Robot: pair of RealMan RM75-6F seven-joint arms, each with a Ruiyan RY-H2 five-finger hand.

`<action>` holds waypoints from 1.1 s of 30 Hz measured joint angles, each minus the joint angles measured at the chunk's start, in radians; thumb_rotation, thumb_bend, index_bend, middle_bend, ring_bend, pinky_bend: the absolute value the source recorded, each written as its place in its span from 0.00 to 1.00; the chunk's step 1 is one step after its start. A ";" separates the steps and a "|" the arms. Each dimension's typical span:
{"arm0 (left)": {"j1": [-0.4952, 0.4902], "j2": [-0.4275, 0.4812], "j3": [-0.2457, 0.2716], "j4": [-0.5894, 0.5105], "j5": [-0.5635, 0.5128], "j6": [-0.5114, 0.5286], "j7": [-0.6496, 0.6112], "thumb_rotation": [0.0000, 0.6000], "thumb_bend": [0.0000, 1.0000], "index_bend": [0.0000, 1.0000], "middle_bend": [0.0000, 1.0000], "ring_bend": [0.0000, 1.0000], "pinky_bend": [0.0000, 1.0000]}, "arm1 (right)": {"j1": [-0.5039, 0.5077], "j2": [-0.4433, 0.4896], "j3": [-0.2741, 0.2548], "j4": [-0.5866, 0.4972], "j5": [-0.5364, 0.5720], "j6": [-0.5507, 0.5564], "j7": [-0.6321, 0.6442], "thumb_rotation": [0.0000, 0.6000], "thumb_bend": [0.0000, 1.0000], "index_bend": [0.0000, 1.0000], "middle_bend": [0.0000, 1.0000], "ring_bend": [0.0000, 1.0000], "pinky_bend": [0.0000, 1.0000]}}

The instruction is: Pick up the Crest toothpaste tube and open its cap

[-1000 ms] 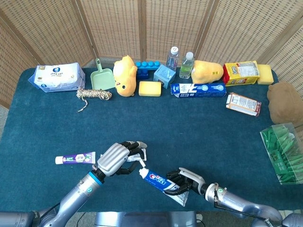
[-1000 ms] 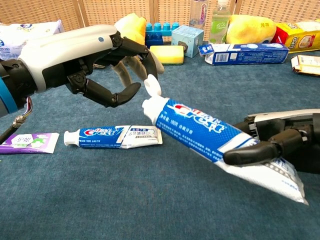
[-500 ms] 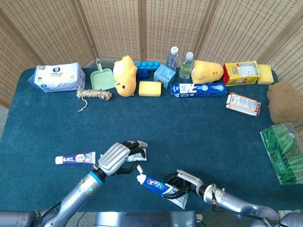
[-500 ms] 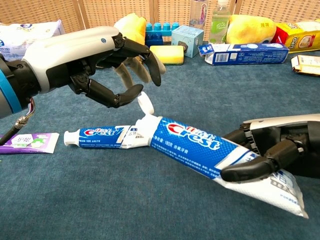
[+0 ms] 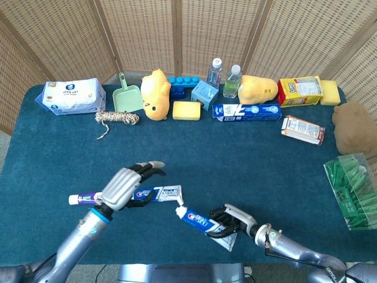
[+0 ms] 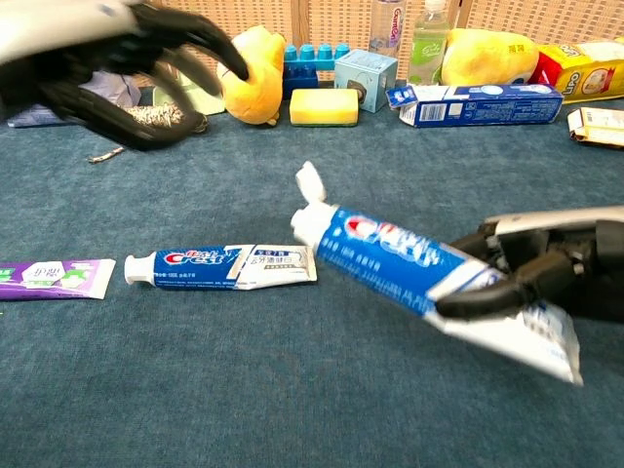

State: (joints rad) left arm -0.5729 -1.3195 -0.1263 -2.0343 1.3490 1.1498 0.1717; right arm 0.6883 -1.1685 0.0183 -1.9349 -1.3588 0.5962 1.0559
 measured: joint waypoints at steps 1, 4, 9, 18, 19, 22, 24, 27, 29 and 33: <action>0.016 0.027 0.008 -0.009 0.014 0.018 -0.005 1.00 0.42 0.26 0.20 0.22 0.30 | -0.004 -0.001 0.005 0.009 0.012 0.010 -0.006 1.00 0.44 0.91 0.84 0.82 0.88; 0.060 0.090 0.032 -0.027 0.055 0.066 -0.021 1.00 0.42 0.26 0.20 0.22 0.29 | -0.018 -0.005 0.021 0.038 0.048 0.043 -0.034 1.00 0.43 0.92 0.84 0.81 0.83; 0.136 0.171 0.074 -0.038 0.109 0.149 -0.046 1.00 0.42 0.26 0.20 0.22 0.29 | -0.039 -0.009 0.039 0.077 0.085 0.091 -0.106 1.00 0.42 0.88 0.81 0.74 0.65; 0.268 0.272 0.133 -0.022 0.145 0.283 -0.102 1.00 0.42 0.26 0.20 0.22 0.29 | -0.082 -0.016 0.046 0.184 0.096 0.161 -0.207 1.00 0.42 0.74 0.64 0.50 0.27; 0.288 0.280 0.138 -0.017 0.140 0.302 -0.112 1.00 0.42 0.26 0.20 0.22 0.29 | -0.088 -0.019 0.042 0.202 0.086 0.168 -0.212 1.00 0.42 0.73 0.63 0.49 0.26; 0.331 0.298 0.148 -0.002 0.131 0.337 -0.144 1.00 0.42 0.26 0.20 0.22 0.28 | -0.109 -0.030 0.028 0.263 0.036 0.192 -0.222 1.00 0.42 0.69 0.58 0.43 0.25; 0.344 0.302 0.152 0.005 0.124 0.342 -0.155 1.00 0.42 0.26 0.20 0.22 0.28 | -0.128 -0.038 0.018 0.296 0.005 0.214 -0.221 0.99 0.42 0.66 0.55 0.41 0.24; 0.358 0.295 0.155 0.015 0.119 0.340 -0.167 1.00 0.42 0.26 0.21 0.22 0.28 | -0.150 -0.047 0.008 0.330 -0.030 0.248 -0.212 0.86 0.42 0.64 0.50 0.36 0.23; 0.362 0.289 0.151 0.019 0.120 0.338 -0.168 1.00 0.42 0.26 0.21 0.22 0.28 | -0.164 -0.050 0.004 0.348 -0.049 0.270 -0.206 0.75 0.42 0.62 0.48 0.33 0.23; 0.368 0.280 0.143 0.022 0.120 0.335 -0.167 1.00 0.42 0.26 0.21 0.22 0.28 | -0.184 -0.052 0.000 0.369 -0.074 0.308 -0.202 0.49 0.42 0.59 0.42 0.24 0.22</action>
State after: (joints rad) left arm -0.2048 -1.0393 0.0163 -2.0124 1.4686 1.4843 0.0046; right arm 0.5048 -1.2203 0.0184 -1.5657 -1.4326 0.9044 0.8539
